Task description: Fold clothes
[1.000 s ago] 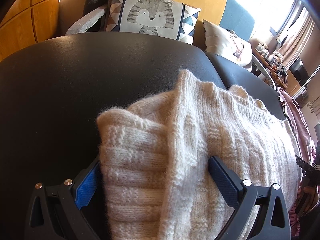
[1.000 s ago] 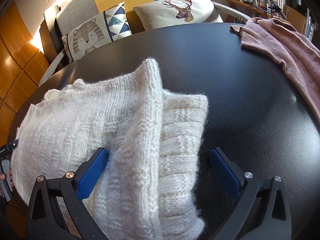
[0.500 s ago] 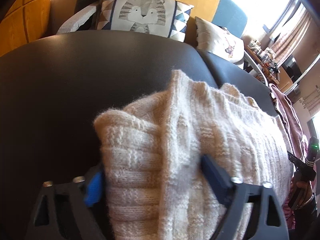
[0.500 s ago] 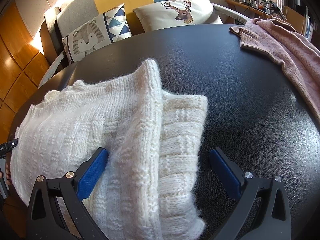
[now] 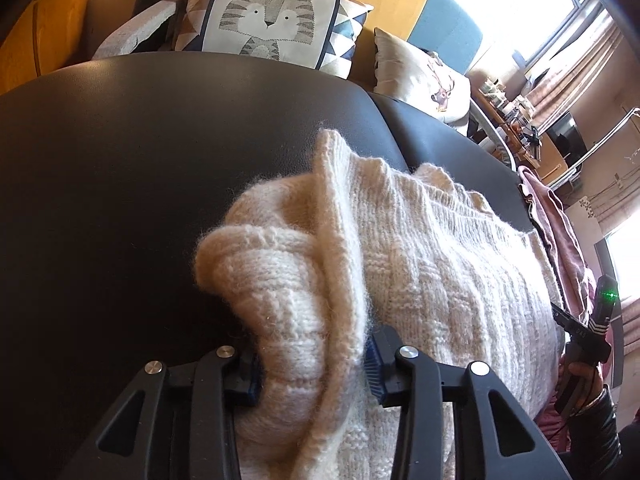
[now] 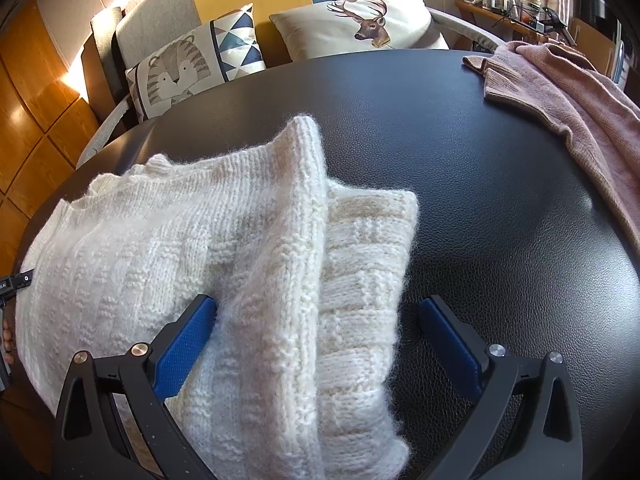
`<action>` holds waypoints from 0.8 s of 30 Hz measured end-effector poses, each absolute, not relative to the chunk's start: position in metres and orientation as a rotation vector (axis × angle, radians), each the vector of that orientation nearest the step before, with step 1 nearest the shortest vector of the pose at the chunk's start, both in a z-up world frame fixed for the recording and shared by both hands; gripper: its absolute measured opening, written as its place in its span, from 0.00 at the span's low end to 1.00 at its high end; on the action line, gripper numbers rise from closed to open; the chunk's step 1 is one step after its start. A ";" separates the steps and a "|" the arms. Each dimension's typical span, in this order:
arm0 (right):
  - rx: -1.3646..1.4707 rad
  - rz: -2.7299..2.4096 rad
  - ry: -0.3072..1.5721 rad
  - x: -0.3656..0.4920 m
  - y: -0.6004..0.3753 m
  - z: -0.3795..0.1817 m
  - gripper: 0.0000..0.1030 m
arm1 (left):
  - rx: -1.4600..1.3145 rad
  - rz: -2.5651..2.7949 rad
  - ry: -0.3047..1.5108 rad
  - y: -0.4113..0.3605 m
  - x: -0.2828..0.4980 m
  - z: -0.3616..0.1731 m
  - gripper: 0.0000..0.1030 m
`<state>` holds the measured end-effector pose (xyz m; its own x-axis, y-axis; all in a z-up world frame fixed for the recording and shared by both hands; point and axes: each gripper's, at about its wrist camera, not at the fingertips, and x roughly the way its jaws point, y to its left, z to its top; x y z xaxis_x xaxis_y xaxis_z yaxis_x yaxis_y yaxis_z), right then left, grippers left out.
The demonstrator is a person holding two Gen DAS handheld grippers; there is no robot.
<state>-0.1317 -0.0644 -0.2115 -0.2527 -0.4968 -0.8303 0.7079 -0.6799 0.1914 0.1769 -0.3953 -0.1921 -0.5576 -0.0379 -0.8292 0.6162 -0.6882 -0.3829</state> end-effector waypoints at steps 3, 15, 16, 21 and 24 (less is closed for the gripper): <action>1.194 -1.988 0.283 -0.130 -0.064 -0.209 0.89 | 1.189 -2.274 0.962 -0.396 0.175 -0.193 0.42; 1.154 -1.953 0.240 -0.116 -0.072 -0.199 0.28 | 1.156 -2.281 0.917 -0.385 0.171 -0.192 0.34; 1.153 -1.957 0.236 -0.115 -0.071 -0.198 0.27 | 1.152 -2.282 0.915 -0.384 0.171 -0.191 0.31; 1.149 -1.965 0.224 -0.116 -0.070 -0.195 0.26 | 1.144 -2.269 0.908 -0.382 0.171 -0.188 0.26; 1.146 -1.968 0.217 -0.116 -0.069 -0.193 0.26 | 1.144 -2.259 0.922 -0.384 0.172 -0.187 0.25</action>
<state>-0.1162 -0.0690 -0.1931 -0.2409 -0.5700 -0.7855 0.7276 -0.6417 0.2425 0.1721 -0.3836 -0.1870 -0.5591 -0.0861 -0.8246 0.6384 -0.6793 -0.3619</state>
